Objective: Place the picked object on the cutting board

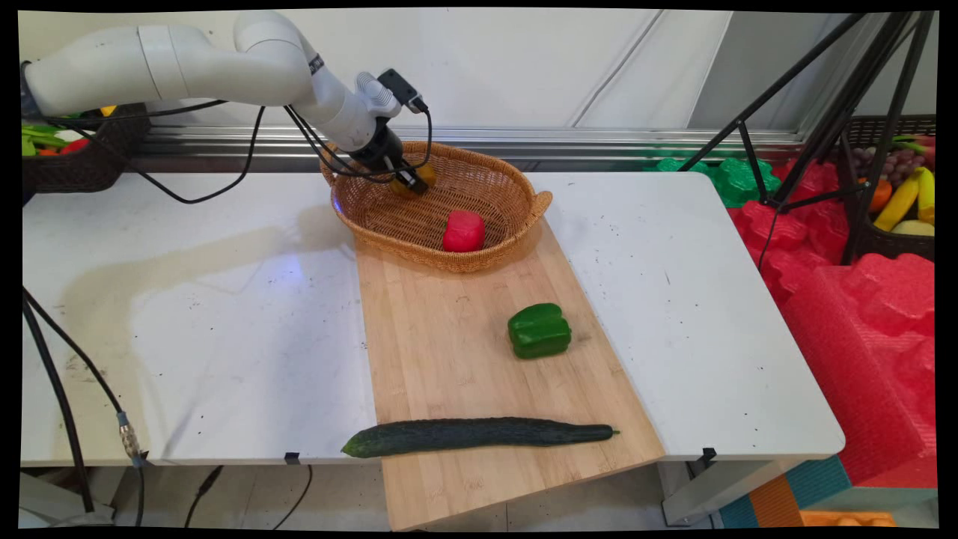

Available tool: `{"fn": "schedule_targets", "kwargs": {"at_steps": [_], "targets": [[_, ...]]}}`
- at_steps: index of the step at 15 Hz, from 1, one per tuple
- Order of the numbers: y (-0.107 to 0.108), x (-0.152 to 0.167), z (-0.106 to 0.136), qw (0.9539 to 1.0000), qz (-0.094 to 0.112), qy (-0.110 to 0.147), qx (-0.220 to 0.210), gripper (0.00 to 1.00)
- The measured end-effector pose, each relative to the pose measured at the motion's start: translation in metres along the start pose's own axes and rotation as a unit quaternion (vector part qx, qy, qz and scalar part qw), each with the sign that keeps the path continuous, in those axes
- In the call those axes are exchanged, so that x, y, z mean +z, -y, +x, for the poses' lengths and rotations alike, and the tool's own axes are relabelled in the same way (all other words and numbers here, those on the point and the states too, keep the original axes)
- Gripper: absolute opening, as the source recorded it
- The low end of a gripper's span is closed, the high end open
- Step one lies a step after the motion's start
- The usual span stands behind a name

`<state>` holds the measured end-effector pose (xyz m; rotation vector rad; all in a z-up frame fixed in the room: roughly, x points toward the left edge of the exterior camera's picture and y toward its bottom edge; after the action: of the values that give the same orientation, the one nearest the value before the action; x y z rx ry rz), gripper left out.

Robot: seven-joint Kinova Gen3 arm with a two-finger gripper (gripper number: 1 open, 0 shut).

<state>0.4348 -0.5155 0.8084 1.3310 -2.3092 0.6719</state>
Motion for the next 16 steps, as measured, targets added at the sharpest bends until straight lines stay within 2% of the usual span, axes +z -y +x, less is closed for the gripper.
{"fn": "schedule_targets", "kwargs": {"at_steps": [4, 8, 12, 16], "targets": [[0.0, -0.011, 0.003, 0.9999, 0.013, -0.006, -0.003, 0.0], [-0.007, -0.042, 0.01, 0.9993, 0.027, -0.026, -0.005, 0.0], [-0.024, -0.092, 0.019, 0.9978, 0.037, -0.054, -0.011, 0.0], [-0.051, -0.143, 0.017, 0.9969, 0.03, -0.069, -0.024, 0.0]]}}
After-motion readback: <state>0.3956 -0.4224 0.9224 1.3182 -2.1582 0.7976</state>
